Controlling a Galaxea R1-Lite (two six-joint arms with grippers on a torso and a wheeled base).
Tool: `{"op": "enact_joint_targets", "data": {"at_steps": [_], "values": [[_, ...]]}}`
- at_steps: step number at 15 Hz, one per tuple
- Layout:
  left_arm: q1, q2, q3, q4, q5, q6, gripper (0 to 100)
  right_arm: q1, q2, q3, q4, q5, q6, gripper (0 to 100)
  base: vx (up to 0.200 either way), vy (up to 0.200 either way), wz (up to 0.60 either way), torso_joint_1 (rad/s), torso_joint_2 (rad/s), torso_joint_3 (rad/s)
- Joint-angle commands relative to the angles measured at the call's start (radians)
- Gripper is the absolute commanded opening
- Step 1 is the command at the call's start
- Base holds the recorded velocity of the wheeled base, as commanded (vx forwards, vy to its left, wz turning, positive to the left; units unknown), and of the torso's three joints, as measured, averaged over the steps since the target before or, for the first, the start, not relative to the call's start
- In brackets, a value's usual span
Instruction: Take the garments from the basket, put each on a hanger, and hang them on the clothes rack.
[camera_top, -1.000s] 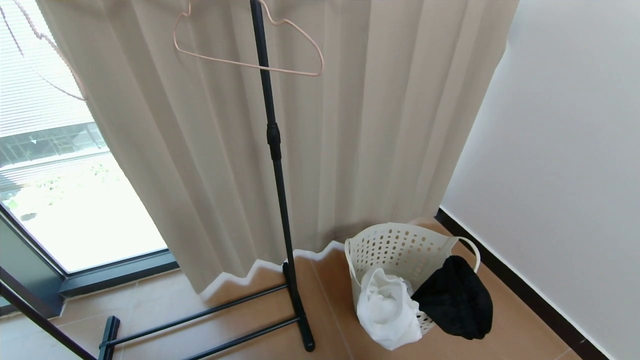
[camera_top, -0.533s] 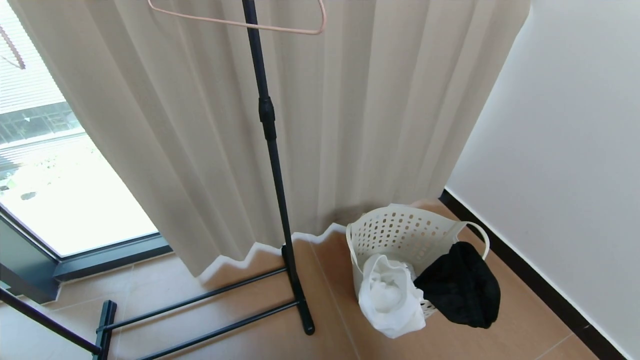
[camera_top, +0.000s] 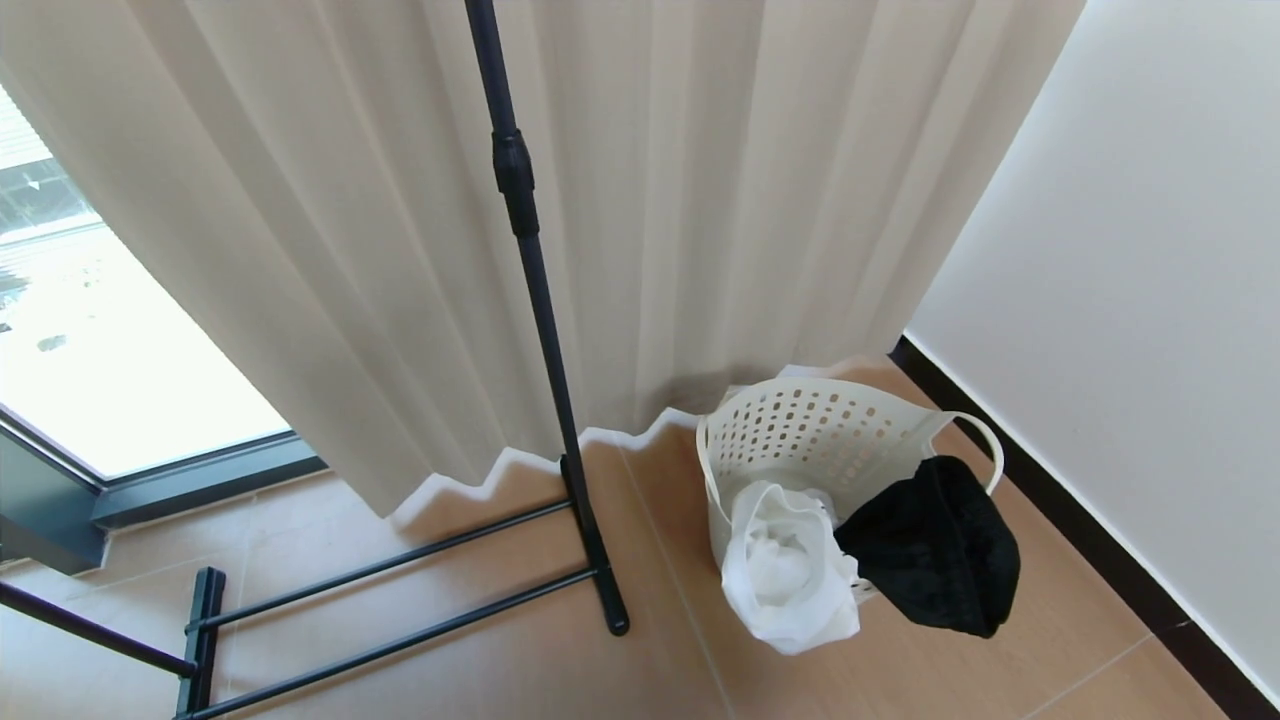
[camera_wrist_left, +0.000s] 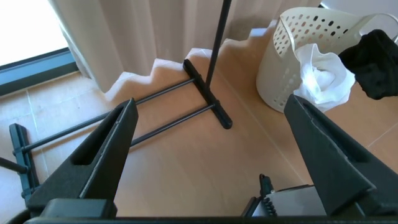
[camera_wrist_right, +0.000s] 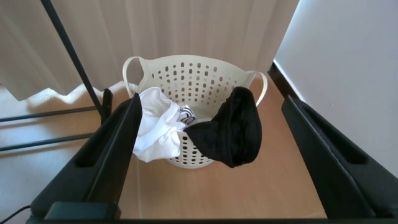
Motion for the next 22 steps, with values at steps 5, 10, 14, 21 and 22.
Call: {"op": "enact_joint_targets", "data": {"at_steps": [5,10,14,21,22], "values": [[0.000,0.001,0.000,0.000,0.000,0.000,100,0.001,0.001,0.000,0.000,0.000,0.000,100,0.000,0.000,0.00,0.002,0.01,-0.199],[0.000,0.001,-0.001,0.000,0.000,0.000,100,0.001,0.001,0.000,0.000,0.000,0.003,100,0.000,0.000,0.00,0.000,0.01,-0.199],[0.000,0.001,-0.001,0.000,0.000,-0.002,100,0.001,0.001,0.000,0.000,-0.001,0.006,100,0.000,0.000,0.00,0.005,0.00,-0.160],[0.000,0.001,-0.001,0.000,0.000,-0.005,100,0.001,0.001,0.000,0.000,-0.001,0.007,100,0.000,0.000,0.00,0.001,0.00,-0.043],[0.000,0.001,-0.001,0.000,0.000,-0.006,100,0.001,0.001,0.000,0.000,-0.001,0.007,100,0.000,0.000,0.00,0.000,0.00,0.000]]}}
